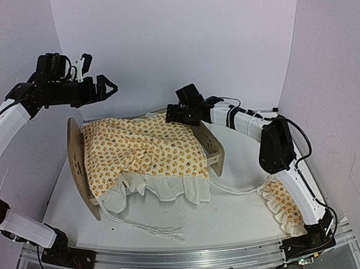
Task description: Set up the pet bed
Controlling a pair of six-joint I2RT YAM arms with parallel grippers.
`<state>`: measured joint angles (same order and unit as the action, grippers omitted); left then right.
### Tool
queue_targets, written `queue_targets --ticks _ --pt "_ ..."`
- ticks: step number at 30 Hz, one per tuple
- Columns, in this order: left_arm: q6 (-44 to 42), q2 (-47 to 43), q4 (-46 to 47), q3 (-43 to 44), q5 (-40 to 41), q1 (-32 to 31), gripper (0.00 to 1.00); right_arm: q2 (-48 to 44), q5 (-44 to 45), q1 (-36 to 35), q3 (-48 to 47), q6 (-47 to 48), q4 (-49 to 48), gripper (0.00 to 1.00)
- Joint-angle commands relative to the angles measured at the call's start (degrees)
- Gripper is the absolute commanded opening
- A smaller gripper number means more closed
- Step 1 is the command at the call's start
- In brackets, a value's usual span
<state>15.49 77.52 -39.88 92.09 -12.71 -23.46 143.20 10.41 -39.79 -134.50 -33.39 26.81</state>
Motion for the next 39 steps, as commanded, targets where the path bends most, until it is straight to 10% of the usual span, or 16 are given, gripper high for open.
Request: queue_targets --ticks 1,6,15,33,35,39 --pt "0.6 -2.0 3.2 -1.1 0.9 0.1 0.99 2.7 3.5 0.4 -4.9 -1.5 -0.7 0.93" --pt "0.5 -2.0 3.4 -1.6 0.8 0.1 0.99 5.8 1.5 0.9 -6.0 -0.1 -4.0 0.89" --pt "0.0 -2.1 3.4 -1.6 1.7 0.1 0.99 8.1 -1.7 1.0 -9.7 11.7 -19.3 0.0" --pt "0.9 -2.9 3.3 -3.3 2.5 0.1 0.99 9.7 -9.5 4.3 -12.7 32.6 -36.2 0.01" --pt "1.5 -3.4 3.3 -3.8 2.0 0.1 0.99 10.1 -10.0 4.3 -14.2 35.3 -34.9 0.14" --pt "2.8 -5.1 3.2 -5.5 0.0 0.0 0.99 2.6 -8.3 4.3 -8.6 35.5 -29.5 0.81"
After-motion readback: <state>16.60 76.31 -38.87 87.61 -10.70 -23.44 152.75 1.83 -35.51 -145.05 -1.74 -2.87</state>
